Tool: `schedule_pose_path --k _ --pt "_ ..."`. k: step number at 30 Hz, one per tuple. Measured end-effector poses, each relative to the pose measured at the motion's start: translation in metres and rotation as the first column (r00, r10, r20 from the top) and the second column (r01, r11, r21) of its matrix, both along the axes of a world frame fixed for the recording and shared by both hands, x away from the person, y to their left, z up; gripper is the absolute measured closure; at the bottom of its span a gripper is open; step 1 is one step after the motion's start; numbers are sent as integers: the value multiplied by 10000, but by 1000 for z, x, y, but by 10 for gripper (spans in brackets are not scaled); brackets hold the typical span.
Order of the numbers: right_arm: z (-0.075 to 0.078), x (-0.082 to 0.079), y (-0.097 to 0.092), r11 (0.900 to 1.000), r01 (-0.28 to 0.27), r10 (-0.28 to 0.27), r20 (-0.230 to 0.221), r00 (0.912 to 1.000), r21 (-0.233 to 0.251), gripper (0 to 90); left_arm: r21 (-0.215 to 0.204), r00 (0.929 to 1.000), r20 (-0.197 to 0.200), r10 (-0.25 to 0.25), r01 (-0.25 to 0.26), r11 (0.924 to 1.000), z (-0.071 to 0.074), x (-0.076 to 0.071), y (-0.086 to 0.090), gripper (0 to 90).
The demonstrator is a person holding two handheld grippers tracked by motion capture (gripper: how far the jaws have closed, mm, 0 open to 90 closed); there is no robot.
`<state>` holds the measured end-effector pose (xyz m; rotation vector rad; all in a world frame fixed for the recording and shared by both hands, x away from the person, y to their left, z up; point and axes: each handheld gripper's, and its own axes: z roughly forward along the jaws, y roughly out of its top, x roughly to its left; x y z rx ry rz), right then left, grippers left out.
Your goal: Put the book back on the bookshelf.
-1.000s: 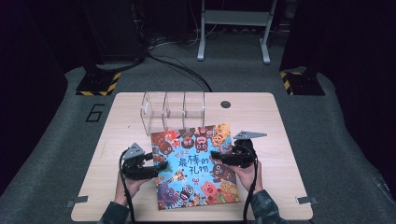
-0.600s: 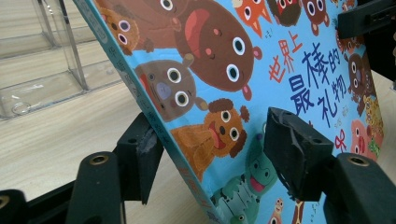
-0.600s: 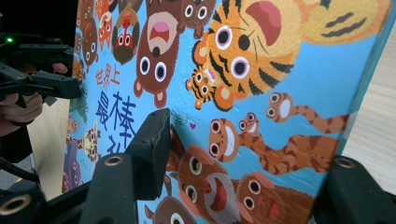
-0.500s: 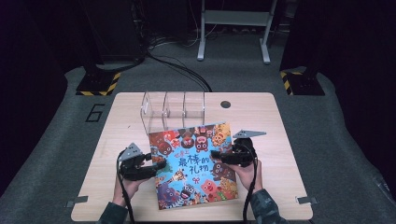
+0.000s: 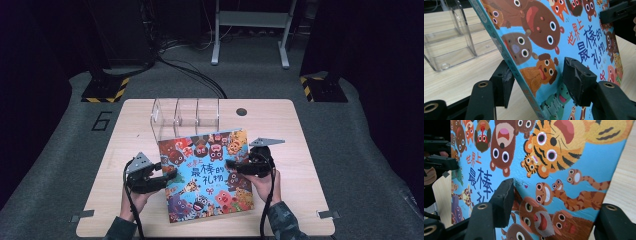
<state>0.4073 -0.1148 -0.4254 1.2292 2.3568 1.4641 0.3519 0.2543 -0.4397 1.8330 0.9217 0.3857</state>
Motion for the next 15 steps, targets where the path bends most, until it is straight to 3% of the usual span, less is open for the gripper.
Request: schedule_pose_path --k 7,15 --pt "5 0 -1 9999 -71 71 30 10000 91 410 129 9994 334 -126 122 9998 8 -5 0 455" --pt "9 0 0 9999 -66 70 273 9996 -142 406 345 9978 669 -32 9 9994 12 -6 -1 461"
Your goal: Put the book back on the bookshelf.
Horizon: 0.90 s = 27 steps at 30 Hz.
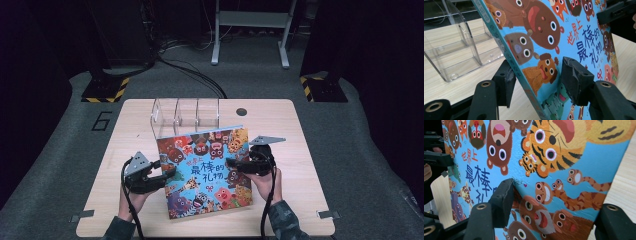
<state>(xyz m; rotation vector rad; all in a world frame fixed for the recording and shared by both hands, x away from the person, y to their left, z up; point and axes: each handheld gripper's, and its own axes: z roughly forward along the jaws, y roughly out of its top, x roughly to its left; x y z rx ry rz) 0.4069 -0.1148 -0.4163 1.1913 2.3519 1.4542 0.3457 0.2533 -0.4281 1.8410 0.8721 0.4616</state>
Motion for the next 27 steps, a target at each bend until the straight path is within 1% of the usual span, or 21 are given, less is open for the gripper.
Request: schedule_pose_path --k 2,3,4,5,6,8,9,10,14,15,16,18,20,21,22,23,24,27 --pt "1 0 0 10000 2 -2 32 10000 -5 405 68 9999 106 -31 30 10000 1 0 0 461" --pt "1 0 0 10000 -4 4 19 10000 -10 405 239 9999 49 -123 122 9996 2 0 1 461" --pt "2 0 1 10000 46 -46 -12 10000 -14 405 244 9999 71 -128 126 9996 3 -1 1 460" --pt "2 0 0 10000 -2 2 63 10000 -25 405 209 9997 224 -53 49 9998 2 -1 0 461" --pt "2 0 0 10000 -44 45 132 9999 -10 405 273 9997 241 -73 67 9996 3 -2 0 461" --pt "3 0 1 10000 14 -14 36 10000 49 405 352 9993 357 -65 52 9994 4 -1 -1 461" --pt "3 0 0 10000 -9 9 128 9999 0 405 426 9992 391 -92 76 9991 5 -1 -1 461" --pt "4 0 1 10000 47 -47 81 10000 -3 404 493 9991 428 -50 29 9988 5 -1 -1 462" --pt "7 0 2 9999 18 -15 237 9997 -117 401 461 9989 475 18 -39 9989 5 -2 0 470" --pt "7 -1 3 9999 70 -67 182 9998 -145 400 469 9990 448 6 -27 9989 6 -2 0 472" --pt "7 0 3 9999 11 -6 267 9996 -161 400 575 9991 407 -83 60 9983 7 -2 1 472" --pt "8 0 3 9998 33 -27 306 9995 -193 399 662 9987 503 -105 71 9978 7 -2 1 474" --pt "8 0 4 9997 10 0 423 9991 -233 399 579 9984 568 5 -38 9983 6 -4 1 476" --pt "9 -1 4 9997 39 -28 422 9991 -244 399 639 9985 552 -30 -6 9980 6 -5 1 477" --pt "9 -1 5 9997 32 -21 457 9990 -246 398 673 9980 631 -22 -20 9977 6 -5 1 478" --pt "9 -1 5 9996 -1 15 526 9986 -266 398 698 9982 596 -52 11 9976 7 -5 1 479" --pt "10 -1 5 9997 -4 18 527 9986 -264 398 622 9973 729 40 -86 9980 6 -5 0 479" --pt "10 -1 5 9996 -31 45 529 9986 -264 395 736 9957 922 23 -92 9972 6 -5 0 481"
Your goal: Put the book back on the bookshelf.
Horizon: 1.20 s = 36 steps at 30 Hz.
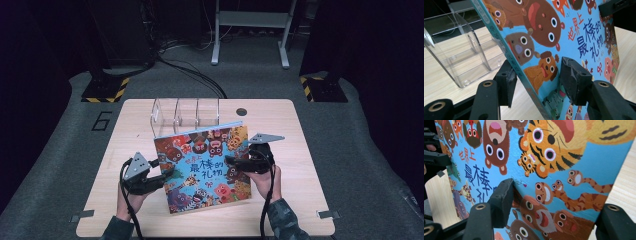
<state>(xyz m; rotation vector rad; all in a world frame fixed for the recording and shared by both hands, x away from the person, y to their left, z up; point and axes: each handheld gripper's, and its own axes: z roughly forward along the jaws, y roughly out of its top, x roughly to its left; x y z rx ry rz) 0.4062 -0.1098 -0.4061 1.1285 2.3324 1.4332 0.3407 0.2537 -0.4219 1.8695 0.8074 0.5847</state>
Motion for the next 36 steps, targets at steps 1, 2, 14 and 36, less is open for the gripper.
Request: schedule_pose_path --k 1,2,14,36 --pt "0 -1 0 10000 32 -32 -19 10000 -11 393 68 9999 -77 -82 82 9999 1 0 1 481" --pt "1 0 0 10000 7 -6 83 10000 -62 392 33 10000 56 -17 16 10000 0 0 0 482" --pt "5 -1 2 9996 -67 77 331 9994 -284 384 245 9987 516 -29 17 9997 1 -2 0 502" --pt "10 -3 7 9965 -132 196 774 9968 -823 344 875 9881 1536 -13 -123 9961 6 -12 0 563"
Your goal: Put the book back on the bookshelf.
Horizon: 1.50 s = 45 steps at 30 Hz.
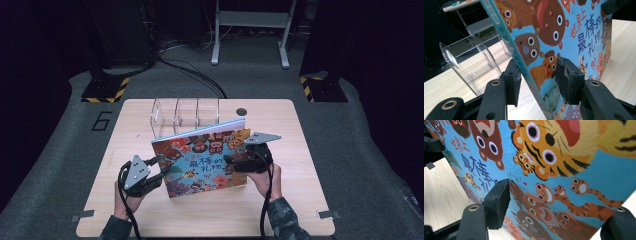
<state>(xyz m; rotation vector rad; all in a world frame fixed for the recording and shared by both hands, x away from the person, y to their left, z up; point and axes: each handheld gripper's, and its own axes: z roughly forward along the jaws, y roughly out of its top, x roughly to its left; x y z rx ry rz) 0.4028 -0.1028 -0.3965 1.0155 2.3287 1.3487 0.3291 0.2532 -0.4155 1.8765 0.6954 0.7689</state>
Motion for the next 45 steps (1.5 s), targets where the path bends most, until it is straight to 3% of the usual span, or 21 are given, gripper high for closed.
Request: schedule_pose_path --k 2,8,12,13,15,19,20,24,25,27,30,32,34,35,36,40,42,44,45 --pt "0 -1 1 9999 -16 17 102 9999 -130 335 83 9998 183 9 -10 10000 0 -1 0 569" --pt "-2 -2 0 9995 -98 108 348 9993 -289 328 127 9992 200 -334 331 9994 1 -2 4 600" --pt "-4 -2 -1 9996 -233 241 450 9987 -169 327 -689 9984 -71 -565 559 9961 0 -2 8 627" --pt "-5 -1 -2 9994 -315 323 488 9983 -171 328 -687 9975 -102 -698 690 9953 0 -1 11 633" --pt "-5 -1 -3 9991 -399 406 488 9980 -163 328 -1134 9948 -273 -982 945 9890 0 0 13 641" --pt "-6 0 -5 9980 -622 629 610 9962 -132 328 -1502 9909 -341 -1304 1239 9809 2 2 13 632" --pt "-6 0 -5 9977 -670 678 651 9956 -138 328 -1368 9883 -431 -1464 1393 9808 4 3 14 623" --pt "-6 1 -5 9974 -717 722 662 9952 -107 328 -1572 9843 -467 -1704 1613 9743 8 6 13 594" --pt "-7 2 -6 9971 -757 762 684 9947 -96 327 -1715 9853 -321 -1676 1598 9721 8 7 11 593" --pt "-6 2 -6 9966 -810 817 673 9944 -133 327 -1768 9798 -410 -1959 1858 9665 11 9 11 568" --pt "-7 3 -7 9959 -898 903 672 9936 -109 327 -2226 9735 -430 -2247 2099 9520 14 13 10 562" --pt "-7 3 -7 9955 -946 951 675 9932 -106 328 -2364 9695 -539 -2391 2203 9464 18 16 9 562" --pt "-7 3 -7 9958 -913 916 670 9935 -70 328 -2369 9680 -511 -2455 2271 9446 20 16 5 549" --pt "-7 3 -7 9958 -911 913 679 9935 -68 328 -2139 9632 -463 -2646 2492 9445 23 18 4 535" --pt "-8 2 -7 9959 -906 907 678 9936 -50 327 -2299 9582 -564 -2805 2609 9376 23 19 3 498" --pt "-9 1 -8 9958 -916 917 825 9924 -49 328 -2342 9489 -691 -3080 2847 9296 26 22 4 482" --pt "-10 0 -9 9956 -939 936 884 9917 -6 329 -2285 9489 -629 -3092 2879 9300 28 23 2 478" --pt "-10 -1 -9 9956 -931 924 881 9918 36 329 -2473 9437 -687 -3236 2982 9219 30 23 -1 465" --pt "-10 -1 -9 9955 -943 936 872 9918 38 332 -2309 9451 -612 -3209 2993 9258 31 24 -1 465"
